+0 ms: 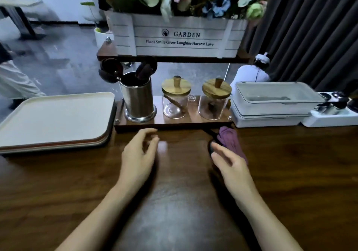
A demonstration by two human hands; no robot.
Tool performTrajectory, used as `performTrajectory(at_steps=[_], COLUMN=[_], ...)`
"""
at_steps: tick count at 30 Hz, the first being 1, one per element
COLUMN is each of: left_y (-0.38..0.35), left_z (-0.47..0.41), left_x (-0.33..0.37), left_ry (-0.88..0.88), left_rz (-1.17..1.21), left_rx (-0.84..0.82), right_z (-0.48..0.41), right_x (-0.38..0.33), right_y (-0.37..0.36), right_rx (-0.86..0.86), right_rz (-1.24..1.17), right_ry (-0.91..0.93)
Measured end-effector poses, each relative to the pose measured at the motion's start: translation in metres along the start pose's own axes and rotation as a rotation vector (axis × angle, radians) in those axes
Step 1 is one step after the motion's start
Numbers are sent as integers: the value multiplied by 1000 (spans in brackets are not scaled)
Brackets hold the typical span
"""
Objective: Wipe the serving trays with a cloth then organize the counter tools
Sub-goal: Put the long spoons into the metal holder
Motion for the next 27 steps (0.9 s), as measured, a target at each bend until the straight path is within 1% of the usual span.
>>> performTrajectory(at_steps=[3,6,8,10,14,17,20,22,24,27], left_y=[-67,-128,-162,-188,-219,-240,-265,-286,-306,-331], left_z=[4,5,5,3,4,18,45,64,77,84], left_x=[27,50,61,70,80,94,111,130,150,164], left_ry=[-117,-172,-145,-117,-76,-76,-34,-72,-144,-210], left_rz=[-29,-20,-7,-33,-205,-309,-349,-371,-369,-379], left_rx=[-210,-345,-419,-469,-451,-415,-377,-340,-305,-280], right_z=[12,7,-1,-6,-11,-12,-13,-15,-20,-29], right_x=[12,13,19,25,28,33,48,62,75,92], right_y=[40,53,53,54,77,112,162,198,226,255], right_rx=[105,162,115,24,-113,-130,-114,-99,-94,-133], right_rz=[120,298,388,484,666,744,789,820,866,893], right_ry=[26,88,48,9,16,48,64,74,128,191])
Point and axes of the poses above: each hand's wrist, its own z-axis away from the middle knuckle, its own y-axis out of the back of the hand, x = y × z, the point moved 9 cm from there along -z, towards the middle knuckle
